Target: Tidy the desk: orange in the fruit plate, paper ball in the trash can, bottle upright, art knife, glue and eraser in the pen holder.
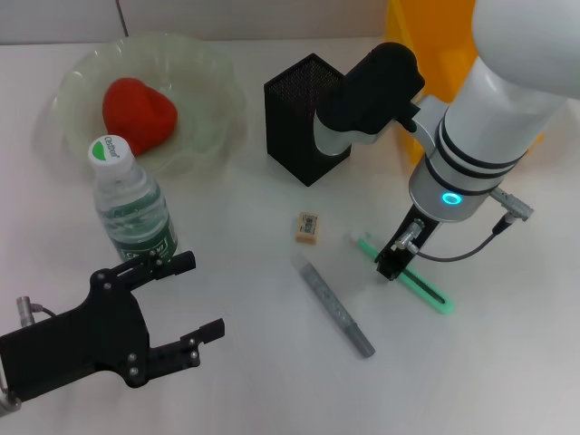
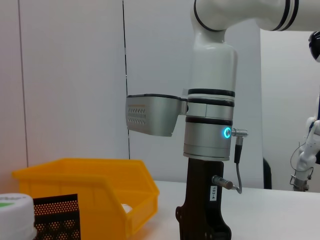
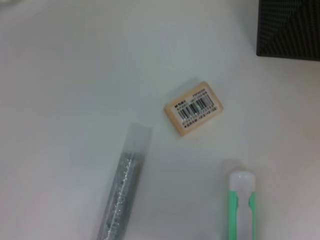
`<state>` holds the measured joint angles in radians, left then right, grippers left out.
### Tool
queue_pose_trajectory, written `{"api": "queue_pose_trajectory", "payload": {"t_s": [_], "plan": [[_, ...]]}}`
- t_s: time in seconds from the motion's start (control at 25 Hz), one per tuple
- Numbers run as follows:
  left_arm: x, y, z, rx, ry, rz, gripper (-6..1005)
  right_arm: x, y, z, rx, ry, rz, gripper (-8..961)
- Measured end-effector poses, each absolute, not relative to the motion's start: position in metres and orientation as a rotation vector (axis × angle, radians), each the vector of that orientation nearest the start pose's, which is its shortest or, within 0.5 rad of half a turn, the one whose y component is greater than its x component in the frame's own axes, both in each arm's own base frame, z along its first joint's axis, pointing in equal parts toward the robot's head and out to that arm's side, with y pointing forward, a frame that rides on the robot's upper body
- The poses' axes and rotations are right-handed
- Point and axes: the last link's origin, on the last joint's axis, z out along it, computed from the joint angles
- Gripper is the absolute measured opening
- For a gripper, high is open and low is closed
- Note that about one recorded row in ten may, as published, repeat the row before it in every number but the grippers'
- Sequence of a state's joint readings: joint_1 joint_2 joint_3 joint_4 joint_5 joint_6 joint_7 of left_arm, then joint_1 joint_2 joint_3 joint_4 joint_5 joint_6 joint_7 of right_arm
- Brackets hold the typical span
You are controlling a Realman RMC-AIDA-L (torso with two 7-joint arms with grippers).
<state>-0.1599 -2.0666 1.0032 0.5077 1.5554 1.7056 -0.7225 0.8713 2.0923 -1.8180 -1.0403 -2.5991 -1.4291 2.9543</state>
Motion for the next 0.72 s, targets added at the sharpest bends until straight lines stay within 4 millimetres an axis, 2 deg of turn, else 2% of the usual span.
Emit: {"api": "queue_pose_trajectory", "payload": {"t_s": [0.08,0.28,0.52,0.72], "plan": [[-0.3085,0.2082,-0.0212,-2.581,-0.197,-0.945,785,0.1457,0.3508,-0.0886,-2.520,0.903,-0.860,441],[-0.3084,0.2081,-0.0213,-2.579,-0.199,-0.946,785,0.1467,0.3504,-0.0886,-2.523,0.902,-0.862,219],[-0.3084,0.2081,-0.0215,-2.579,-0.200,-0.947,785,0.1477,0.3487,-0.0893,-2.526,0.895,-0.867,65],[-0.3082,0.2082,-0.0215,-2.580,-0.199,-0.948,785,0.1477,0.3492,-0.0884,-2.525,0.905,-0.856,51]]}}
